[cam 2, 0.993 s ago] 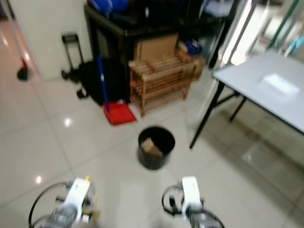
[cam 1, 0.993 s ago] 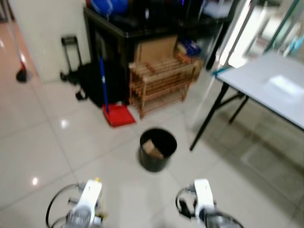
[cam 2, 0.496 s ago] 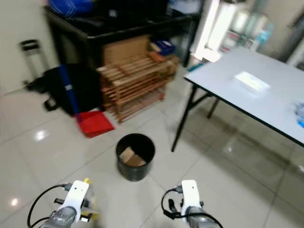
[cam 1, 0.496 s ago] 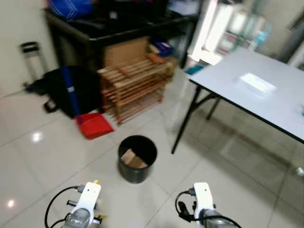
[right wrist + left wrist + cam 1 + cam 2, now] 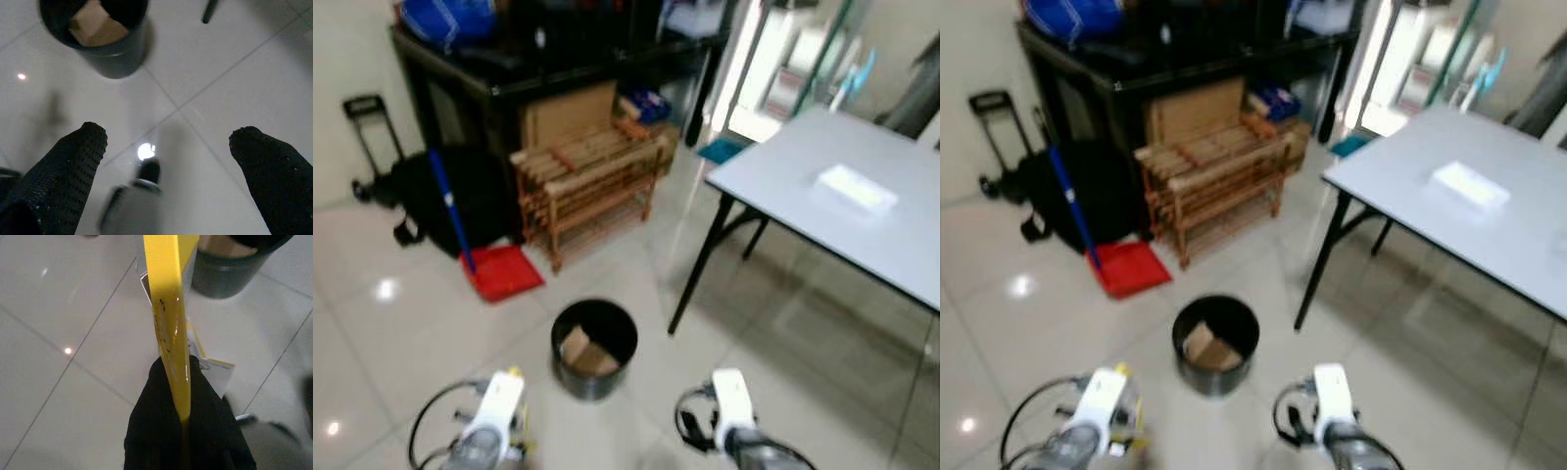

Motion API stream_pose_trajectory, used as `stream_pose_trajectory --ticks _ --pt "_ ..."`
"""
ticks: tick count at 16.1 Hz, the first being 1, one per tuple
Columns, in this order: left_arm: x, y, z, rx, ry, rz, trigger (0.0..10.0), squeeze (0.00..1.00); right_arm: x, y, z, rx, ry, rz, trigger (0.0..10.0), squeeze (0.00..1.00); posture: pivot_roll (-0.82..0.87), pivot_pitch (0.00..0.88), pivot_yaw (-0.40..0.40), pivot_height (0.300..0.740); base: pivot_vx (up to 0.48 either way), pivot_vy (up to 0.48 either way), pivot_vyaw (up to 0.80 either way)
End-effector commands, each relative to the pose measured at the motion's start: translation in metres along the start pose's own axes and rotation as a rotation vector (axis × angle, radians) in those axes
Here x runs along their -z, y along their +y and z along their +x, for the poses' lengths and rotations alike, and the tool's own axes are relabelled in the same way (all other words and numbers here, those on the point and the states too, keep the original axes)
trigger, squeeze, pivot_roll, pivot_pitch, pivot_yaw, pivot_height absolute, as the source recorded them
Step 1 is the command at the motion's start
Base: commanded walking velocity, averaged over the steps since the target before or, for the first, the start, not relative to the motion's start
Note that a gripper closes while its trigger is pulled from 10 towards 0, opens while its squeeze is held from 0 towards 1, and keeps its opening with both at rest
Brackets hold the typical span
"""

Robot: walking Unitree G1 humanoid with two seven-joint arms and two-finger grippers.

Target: Picking trash to rubbish bin

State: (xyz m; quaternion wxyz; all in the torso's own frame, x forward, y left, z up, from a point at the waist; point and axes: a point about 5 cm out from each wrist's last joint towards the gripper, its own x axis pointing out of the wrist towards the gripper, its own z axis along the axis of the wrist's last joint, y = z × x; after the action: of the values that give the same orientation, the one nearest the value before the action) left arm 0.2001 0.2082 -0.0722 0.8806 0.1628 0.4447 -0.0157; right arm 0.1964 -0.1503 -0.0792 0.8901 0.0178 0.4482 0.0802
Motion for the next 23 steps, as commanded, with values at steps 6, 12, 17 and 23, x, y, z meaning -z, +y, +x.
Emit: stream_pose_trajectory --ticks 6,12,17,23 --pt "-0.0032 -0.0102 0.0002 0.028 -0.013 0.017 10.0 0.00 -0.0007 -0.0084 -0.0013 0.023 0.005 -0.029 10.0 0.00 0.02 0.000 -0.095 0.740 0.372 0.000 0.62" --pt "-0.0033 -0.0101 0.0002 0.030 -0.014 0.020 10.0 0.00 -0.0015 -0.0096 -0.0013 0.036 -0.001 0.013 10.0 0.00 0.02 0.002 -0.093 0.740 0.370 0.000 0.27" --pt "-0.0039 -0.0102 0.0003 0.030 -0.014 0.016 10.0 0.00 -0.0028 -0.0091 -0.0012 0.038 -0.018 0.020 10.0 0.00 0.02 0.016 -0.093 0.740 0.370 0.000 -0.64" --pt "-0.0048 -0.0095 0.0005 0.025 -0.015 0.009 10.0 0.00 -0.0037 -0.0100 -0.0011 0.041 -0.013 0.011 10.0 0.00 0.02 0.027 -0.095 0.740 0.372 0.000 0.00"
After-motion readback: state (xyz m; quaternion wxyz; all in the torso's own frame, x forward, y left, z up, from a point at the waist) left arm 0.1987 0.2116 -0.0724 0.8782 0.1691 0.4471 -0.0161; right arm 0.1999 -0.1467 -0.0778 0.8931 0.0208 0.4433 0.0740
